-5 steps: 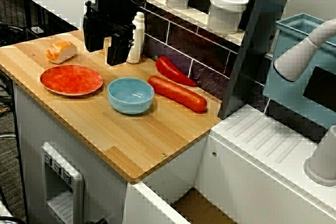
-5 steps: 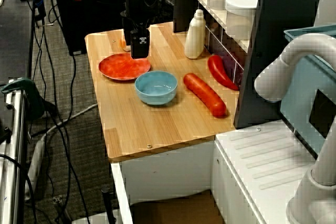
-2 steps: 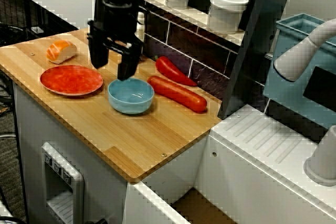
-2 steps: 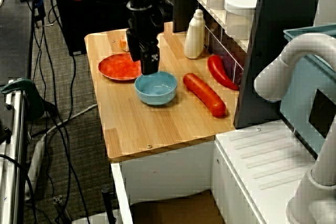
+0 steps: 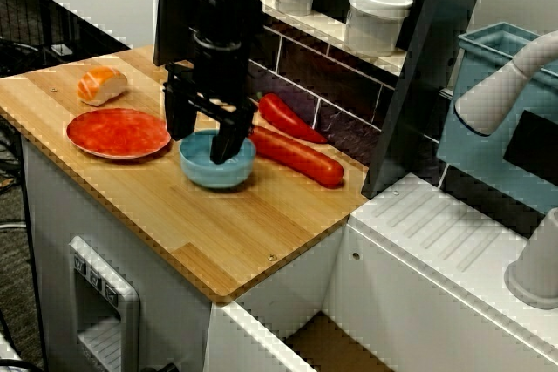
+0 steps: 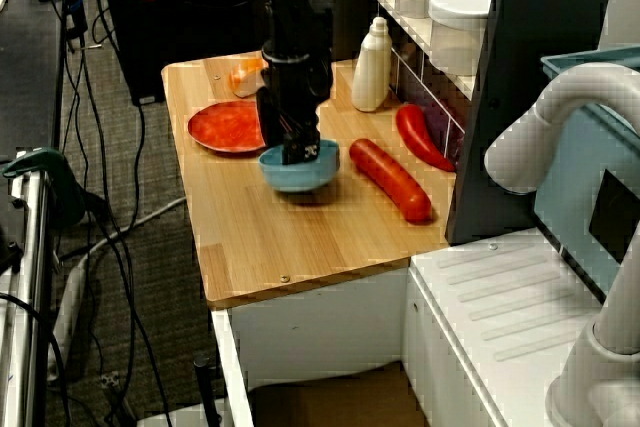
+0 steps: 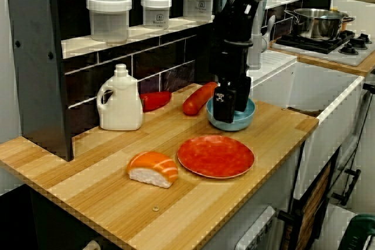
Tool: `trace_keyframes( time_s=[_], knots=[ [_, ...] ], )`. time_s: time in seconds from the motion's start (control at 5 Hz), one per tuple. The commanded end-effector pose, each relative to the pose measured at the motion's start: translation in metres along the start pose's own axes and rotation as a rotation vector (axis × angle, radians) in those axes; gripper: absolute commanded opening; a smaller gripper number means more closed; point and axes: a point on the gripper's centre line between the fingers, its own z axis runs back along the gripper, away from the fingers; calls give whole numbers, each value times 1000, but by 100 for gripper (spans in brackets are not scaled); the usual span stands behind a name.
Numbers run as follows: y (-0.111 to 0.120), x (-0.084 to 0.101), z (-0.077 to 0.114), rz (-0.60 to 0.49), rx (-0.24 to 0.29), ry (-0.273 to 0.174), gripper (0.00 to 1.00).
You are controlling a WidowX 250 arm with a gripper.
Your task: Push into sink
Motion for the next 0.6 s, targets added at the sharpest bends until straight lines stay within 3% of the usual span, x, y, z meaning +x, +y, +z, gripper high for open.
trace_keyframes(
  time_s=[0.0, 0.4],
  knots=[
    [-1, 10, 13, -43, -15, -5, 100],
    [-2, 9, 9, -48, -26, 18, 100]
  ],
)
